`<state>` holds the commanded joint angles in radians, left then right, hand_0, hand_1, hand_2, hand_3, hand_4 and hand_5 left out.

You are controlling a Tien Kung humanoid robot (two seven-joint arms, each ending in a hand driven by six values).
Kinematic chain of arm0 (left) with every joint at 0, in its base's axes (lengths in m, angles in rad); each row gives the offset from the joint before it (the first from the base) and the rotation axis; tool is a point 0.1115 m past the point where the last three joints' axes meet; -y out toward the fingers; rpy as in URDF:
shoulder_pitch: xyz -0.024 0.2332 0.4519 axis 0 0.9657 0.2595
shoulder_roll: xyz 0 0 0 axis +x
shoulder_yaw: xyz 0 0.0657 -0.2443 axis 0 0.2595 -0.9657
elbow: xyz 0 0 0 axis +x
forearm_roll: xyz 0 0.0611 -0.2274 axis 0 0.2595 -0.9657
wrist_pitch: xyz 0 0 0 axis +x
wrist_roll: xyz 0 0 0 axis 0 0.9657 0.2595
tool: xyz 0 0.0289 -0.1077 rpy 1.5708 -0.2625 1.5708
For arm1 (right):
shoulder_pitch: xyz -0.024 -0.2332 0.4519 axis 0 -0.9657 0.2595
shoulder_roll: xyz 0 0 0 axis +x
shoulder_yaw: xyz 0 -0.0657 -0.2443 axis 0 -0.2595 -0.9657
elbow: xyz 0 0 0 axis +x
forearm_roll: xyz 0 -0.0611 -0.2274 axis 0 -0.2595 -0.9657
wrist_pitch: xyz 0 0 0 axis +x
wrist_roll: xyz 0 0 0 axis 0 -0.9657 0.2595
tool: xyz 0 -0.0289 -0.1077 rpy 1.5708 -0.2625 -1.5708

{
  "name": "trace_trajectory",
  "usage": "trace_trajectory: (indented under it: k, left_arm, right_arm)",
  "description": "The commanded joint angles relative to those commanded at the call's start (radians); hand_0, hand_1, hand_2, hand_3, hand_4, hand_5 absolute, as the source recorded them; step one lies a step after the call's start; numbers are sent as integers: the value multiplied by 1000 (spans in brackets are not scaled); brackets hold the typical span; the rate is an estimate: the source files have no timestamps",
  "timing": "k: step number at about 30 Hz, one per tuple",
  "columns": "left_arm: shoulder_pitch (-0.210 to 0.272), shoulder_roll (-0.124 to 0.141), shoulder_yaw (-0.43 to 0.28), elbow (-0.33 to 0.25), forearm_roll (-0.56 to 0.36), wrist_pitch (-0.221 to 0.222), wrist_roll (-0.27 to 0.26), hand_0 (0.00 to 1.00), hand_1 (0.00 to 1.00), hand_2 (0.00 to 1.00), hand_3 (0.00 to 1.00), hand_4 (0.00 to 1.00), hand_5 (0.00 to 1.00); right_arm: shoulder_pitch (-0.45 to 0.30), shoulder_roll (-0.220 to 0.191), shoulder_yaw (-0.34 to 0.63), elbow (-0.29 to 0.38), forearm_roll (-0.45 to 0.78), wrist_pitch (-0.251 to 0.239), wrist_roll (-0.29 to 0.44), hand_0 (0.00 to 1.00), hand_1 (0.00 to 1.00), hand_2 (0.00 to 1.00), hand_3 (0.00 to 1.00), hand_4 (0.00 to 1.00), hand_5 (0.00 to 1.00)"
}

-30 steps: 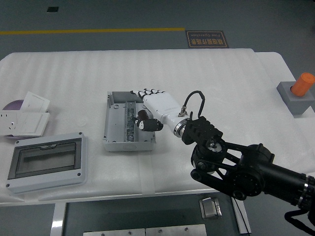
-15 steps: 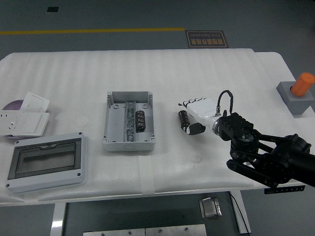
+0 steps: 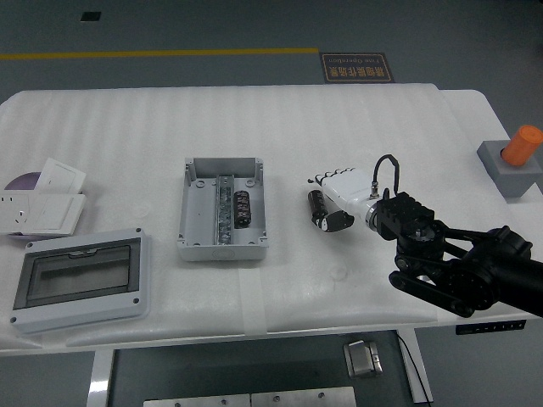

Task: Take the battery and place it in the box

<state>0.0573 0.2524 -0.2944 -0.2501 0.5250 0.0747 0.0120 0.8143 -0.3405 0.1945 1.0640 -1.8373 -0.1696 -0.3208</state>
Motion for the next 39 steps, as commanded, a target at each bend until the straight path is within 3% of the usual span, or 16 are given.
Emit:
trace_trajectory:
  k: [1,6,7,25,34,39]
  left_arm:
    - [-1,0,0,0,1,0,0,635,669,547,592,700,362]
    - [-3,1,-6,-2,8,0,0,635,669,547,592,700,362]
    - [-4,1,-7,-3,9,0,0,635,669,548,593,699,363]
    - [-9,0,-24,-10,30,0,-1,635,669,550,594,698,375]
    - [-7,-3,-16,-8,23,-1,2,636,669,553,595,699,376]
    - [-5,-3,4,-2,8,-1,2,636,669,553,595,701,380]
  right_arm:
    - [1,1,-3,-8,3,-1,3,755,806,774,860,681,422]
    - [6,1,-15,-26,11,-9,15,755,806,774,860,681,422]
    - [7,1,-18,-27,12,-13,18,667,701,649,747,463,291]
    - [2,-5,-20,-3,11,-71,31,633,667,621,723,388,243]
    - [-22,-21,116,152,-12,-66,-2,628,661,620,720,386,246]
    - [-36,14,178,249,-32,-28,-36,628,665,619,721,385,248]
